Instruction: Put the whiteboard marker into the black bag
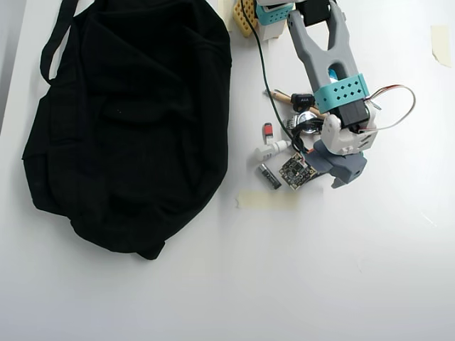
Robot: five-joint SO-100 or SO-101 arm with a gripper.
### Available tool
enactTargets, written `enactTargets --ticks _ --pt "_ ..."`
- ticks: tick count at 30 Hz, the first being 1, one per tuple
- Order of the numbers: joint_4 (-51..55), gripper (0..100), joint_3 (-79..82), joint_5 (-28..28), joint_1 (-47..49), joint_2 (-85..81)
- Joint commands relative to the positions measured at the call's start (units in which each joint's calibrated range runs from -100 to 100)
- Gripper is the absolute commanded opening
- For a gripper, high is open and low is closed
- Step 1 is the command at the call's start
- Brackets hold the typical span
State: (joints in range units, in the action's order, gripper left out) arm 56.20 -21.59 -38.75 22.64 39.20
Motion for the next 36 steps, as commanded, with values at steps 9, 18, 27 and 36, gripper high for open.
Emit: enactTargets --ticks 9,18,27,36 --pt "-1.0 5 -2.0 0.1 0.9 2.0" --pt "-0.3 2 -2.0 0.1 1.4 1.4" --pt "8.8 2 -9.2 4.5 -5.5 -8.0" --pt "21.1 2 -21.9 5.1 -19.4 -13.7"
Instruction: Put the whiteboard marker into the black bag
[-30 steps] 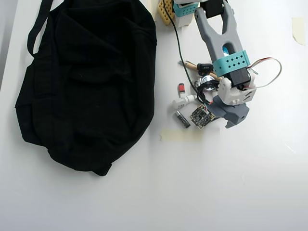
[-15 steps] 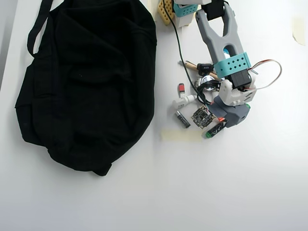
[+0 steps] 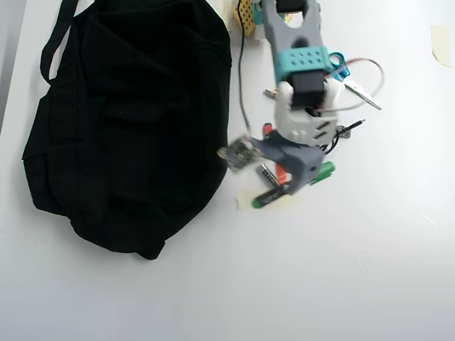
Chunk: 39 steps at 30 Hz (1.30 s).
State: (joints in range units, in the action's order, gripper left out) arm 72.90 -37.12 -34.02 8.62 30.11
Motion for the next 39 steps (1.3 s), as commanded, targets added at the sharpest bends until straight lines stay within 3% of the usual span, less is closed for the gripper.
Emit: enactTargets --ticks 1,9,17,19,20,22,24,26,27,28,29,32,34,39 --pt "6.0 2 -7.4 0.4 -7.3 -4.6" --pt "15.5 2 -9.9 0.4 -25.6 -3.7" --pt "15.3 2 -6.3 0.5 -44.5 0.5" --pt "13.9 7 -6.9 0.5 -45.0 0.8" --pt "11.7 19 -6.9 0.6 -44.8 0.2" --pt "9.0 32 -7.6 3.8 -44.6 -0.2" --pt "9.5 32 -11.9 3.9 -43.6 -0.2" --pt "23.7 31 -20.7 10.1 -39.3 -6.6" --pt "26.8 22 -22.3 15.5 -36.1 -12.0" --pt "26.8 15 -20.0 17.0 -33.3 -17.3" --pt "26.8 2 -14.6 18.3 -30.1 -24.9" --pt "26.8 2 9.6 29.2 -17.4 -47.5" --pt "24.1 2 41.4 29.4 -11.4 -68.8" --pt "3.9 2 83.9 29.7 -5.0 -99.2"
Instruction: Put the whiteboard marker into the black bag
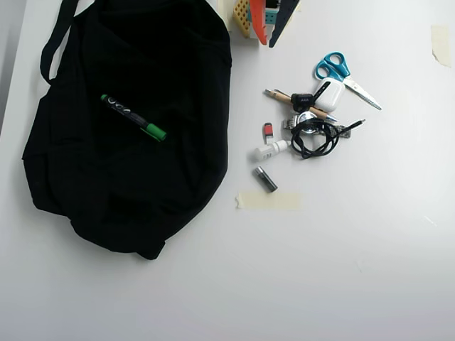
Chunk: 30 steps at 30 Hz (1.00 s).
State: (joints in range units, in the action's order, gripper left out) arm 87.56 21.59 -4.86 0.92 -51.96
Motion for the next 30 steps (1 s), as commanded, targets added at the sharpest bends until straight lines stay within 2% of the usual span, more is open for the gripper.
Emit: enactTargets --ticks 1,7,14,20,30 --pt "-12.9 2 30.6 0.6 3.0 -21.6" --pt "-14.9 2 57.7 0.8 5.1 -48.0" --pt "-14.7 2 65.5 0.8 6.3 -47.3" --pt "-16.6 2 73.1 1.0 13.4 -47.3" --pt "-16.6 2 77.2 10.4 13.5 -47.3"
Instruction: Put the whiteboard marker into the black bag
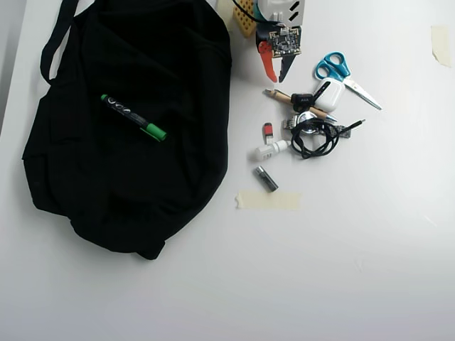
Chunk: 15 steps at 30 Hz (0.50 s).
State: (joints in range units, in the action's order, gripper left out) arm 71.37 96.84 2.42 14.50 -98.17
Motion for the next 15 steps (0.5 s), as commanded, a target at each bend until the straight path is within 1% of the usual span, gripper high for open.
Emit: enactTargets --ticks 1,15 --pt "-0.3 2 2.4 4.6 -0.1 -0.8" --pt "-0.3 2 2.4 5.3 1.9 -0.8"
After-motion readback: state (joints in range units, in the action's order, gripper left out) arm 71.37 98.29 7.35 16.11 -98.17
